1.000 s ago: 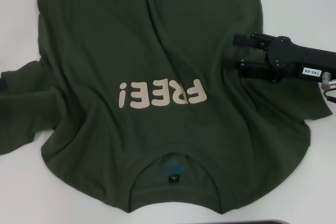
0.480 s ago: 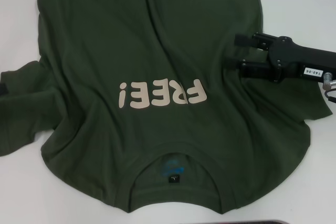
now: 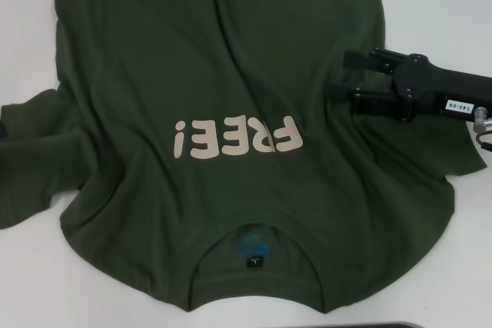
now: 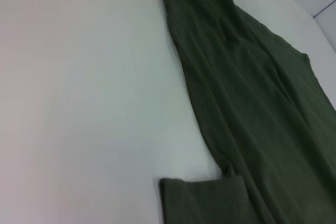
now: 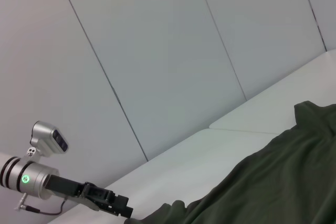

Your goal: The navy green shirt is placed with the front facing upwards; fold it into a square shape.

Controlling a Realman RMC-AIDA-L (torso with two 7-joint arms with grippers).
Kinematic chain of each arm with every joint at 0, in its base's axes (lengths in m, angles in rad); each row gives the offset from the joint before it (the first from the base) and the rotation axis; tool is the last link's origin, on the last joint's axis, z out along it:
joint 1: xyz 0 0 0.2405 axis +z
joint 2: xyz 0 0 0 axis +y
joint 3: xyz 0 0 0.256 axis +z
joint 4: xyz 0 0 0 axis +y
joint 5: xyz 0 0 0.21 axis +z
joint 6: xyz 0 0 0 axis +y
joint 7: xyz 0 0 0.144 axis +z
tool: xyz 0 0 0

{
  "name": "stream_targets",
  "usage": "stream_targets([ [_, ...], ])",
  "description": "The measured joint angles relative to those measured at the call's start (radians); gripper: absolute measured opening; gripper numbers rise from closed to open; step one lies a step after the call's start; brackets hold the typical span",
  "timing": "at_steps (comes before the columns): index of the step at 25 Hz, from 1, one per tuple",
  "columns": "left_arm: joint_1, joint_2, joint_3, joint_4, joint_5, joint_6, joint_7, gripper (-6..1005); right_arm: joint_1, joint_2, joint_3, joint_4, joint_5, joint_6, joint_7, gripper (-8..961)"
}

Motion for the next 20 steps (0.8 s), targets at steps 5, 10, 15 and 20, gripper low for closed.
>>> stream_targets([
  [5,0.000,0.003,0.000,0.000,0.000,-0.002,-0.003,830,-0.002,0.000,0.000,0.000,0.001,-0.001,0.000,926],
  [10,0.000,0.006,0.000,0.001,0.019,0.004,-0.020,829,-0.003,0.000,0.012,0.000,0.001,-0.002,0.000,926],
  [15,-0.004,0.007,0.002,0.002,0.045,0.012,-0.034,828,-0.004,0.000,0.013,0.000,0.002,-0.003,0.000,926],
  [20,-0.005,0.007,0.002,0.002,0.047,0.015,-0.035,826,-0.004,0.000,0.013,0.000,0.002,-0.004,0.000,926],
])
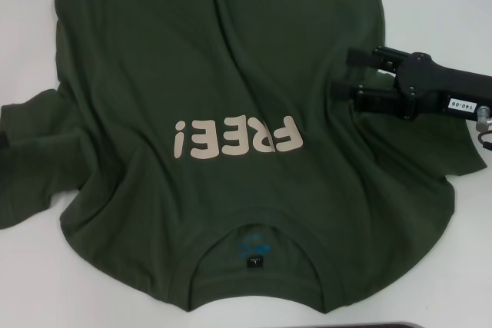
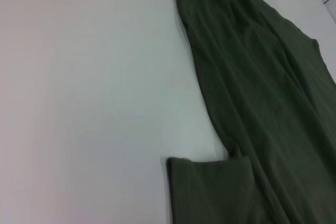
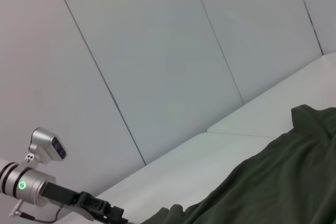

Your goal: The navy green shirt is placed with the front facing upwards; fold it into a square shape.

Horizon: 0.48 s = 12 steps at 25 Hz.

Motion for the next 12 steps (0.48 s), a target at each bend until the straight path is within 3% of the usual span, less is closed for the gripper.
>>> stream_targets([
  [12,0.005,0.001,0.004,-0.003,0.008,0.001,-0.003,823,0.000,0.000,0.007,0.000,0.000,-0.002,0.000,925],
])
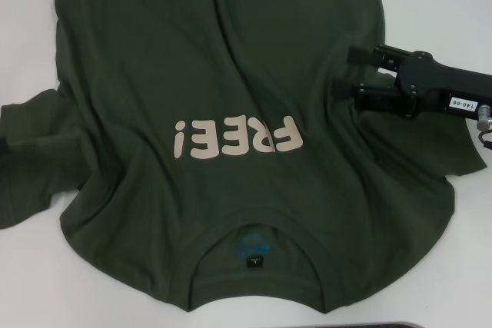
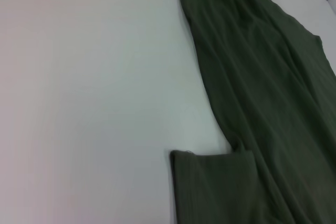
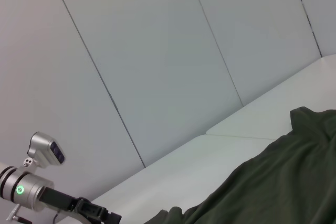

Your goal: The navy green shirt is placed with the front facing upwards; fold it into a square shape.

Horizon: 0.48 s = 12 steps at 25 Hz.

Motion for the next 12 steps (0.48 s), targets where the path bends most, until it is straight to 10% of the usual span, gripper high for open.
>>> stream_targets([
  [12,-0.008,0.000,0.006,-0.003,0.022,0.008,-0.007,820,-0.001,-0.001,0.005,0.000,0.000,-0.008,0.000,925],
])
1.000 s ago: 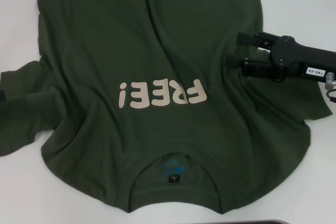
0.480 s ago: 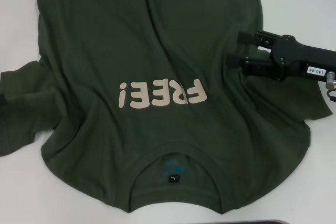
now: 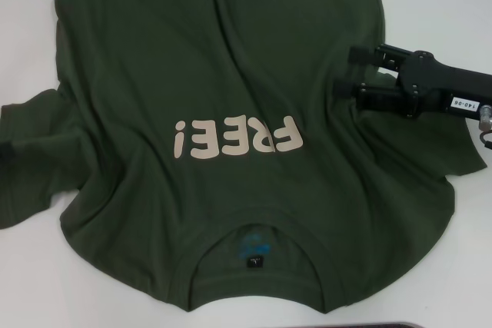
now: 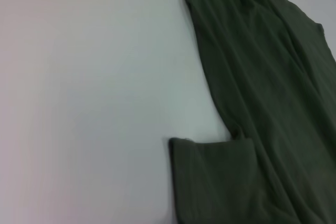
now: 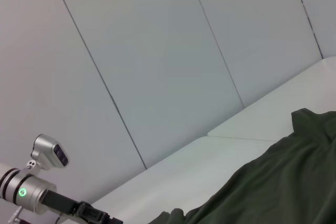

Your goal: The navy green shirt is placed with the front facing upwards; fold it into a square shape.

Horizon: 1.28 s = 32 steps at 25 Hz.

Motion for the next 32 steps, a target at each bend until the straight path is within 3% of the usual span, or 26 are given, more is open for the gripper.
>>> stream_targets([
  [22,-0.029,-0.016,-0.008,0.003,-0.012,0.020,0.010,814,-0.011,-0.001,0.000,0.000,0.000,-0.018,0.000,924],
  [32,-0.037,-0.020,-0.004,0.002,-0.023,0.020,0.003,631,-0.018,-0.001,0.021,-0.001,0.000,-0.045,-0.005,924],
])
